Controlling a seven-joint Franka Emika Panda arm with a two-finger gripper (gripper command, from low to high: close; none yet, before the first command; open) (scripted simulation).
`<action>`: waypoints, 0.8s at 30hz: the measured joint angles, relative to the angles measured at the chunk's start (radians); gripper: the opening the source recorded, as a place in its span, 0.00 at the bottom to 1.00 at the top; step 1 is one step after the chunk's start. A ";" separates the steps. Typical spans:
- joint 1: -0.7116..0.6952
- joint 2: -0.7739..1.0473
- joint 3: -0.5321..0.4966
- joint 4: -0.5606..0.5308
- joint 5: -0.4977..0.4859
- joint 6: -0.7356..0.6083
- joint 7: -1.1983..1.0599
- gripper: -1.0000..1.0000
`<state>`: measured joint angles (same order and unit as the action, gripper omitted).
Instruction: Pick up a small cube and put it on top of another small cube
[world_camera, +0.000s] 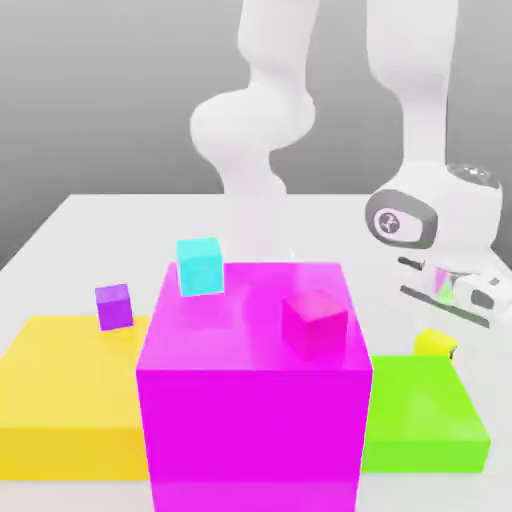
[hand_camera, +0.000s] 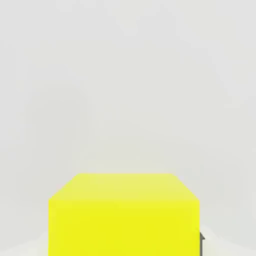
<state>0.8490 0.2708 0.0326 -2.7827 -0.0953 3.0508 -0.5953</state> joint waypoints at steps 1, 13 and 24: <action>-0.007 -0.024 0.008 -0.004 0.007 -0.019 -0.005 0.00; -0.184 -0.337 -0.030 0.105 0.080 -0.439 0.163 0.00; -0.444 -0.513 -0.187 0.410 0.050 -0.918 0.636 0.00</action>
<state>0.4049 -0.2420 -0.1540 -2.3728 -0.0456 2.1329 0.0410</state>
